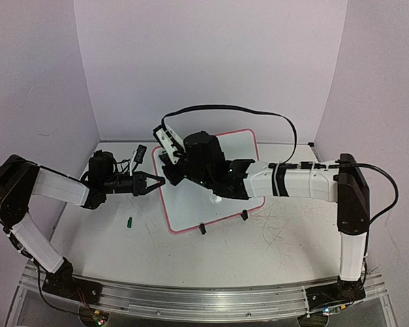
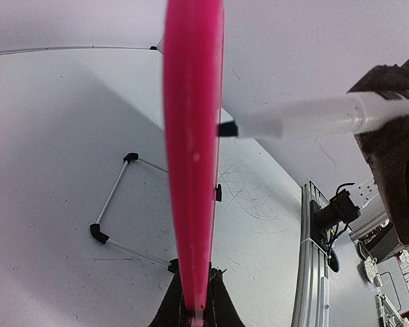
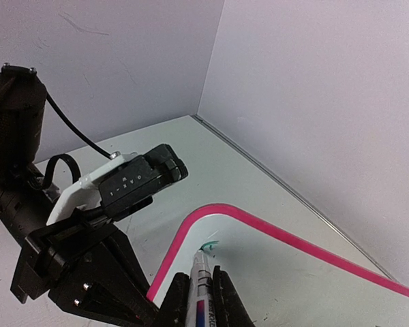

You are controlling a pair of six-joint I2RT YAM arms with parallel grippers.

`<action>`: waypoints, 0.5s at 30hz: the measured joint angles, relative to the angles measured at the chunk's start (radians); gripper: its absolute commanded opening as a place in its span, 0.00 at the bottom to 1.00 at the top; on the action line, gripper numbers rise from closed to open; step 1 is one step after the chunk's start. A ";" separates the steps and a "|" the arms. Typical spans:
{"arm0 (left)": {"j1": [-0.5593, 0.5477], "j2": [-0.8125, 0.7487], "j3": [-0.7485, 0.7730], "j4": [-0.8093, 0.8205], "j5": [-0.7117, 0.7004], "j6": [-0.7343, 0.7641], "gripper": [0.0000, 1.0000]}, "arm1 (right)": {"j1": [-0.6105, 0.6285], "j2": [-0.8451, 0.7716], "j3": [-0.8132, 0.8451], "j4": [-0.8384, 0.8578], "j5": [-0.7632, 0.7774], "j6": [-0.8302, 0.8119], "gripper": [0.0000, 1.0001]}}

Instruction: Write a sentence on the whiteboard

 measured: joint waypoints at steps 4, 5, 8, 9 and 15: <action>0.001 0.000 0.000 -0.003 0.000 0.002 0.00 | 0.005 0.000 -0.010 0.000 0.000 0.000 0.00; 0.001 0.000 0.000 -0.003 0.000 0.003 0.00 | 0.006 0.000 -0.012 0.000 0.000 0.001 0.00; 0.001 0.000 0.000 -0.003 0.000 0.003 0.00 | 0.007 -0.001 -0.017 0.001 0.003 0.004 0.00; 0.001 0.000 0.000 -0.003 0.000 0.003 0.00 | 0.008 -0.001 -0.019 0.002 0.005 0.006 0.00; 0.001 0.000 0.000 -0.003 0.000 0.003 0.00 | 0.011 -0.016 -0.046 0.002 0.030 0.012 0.00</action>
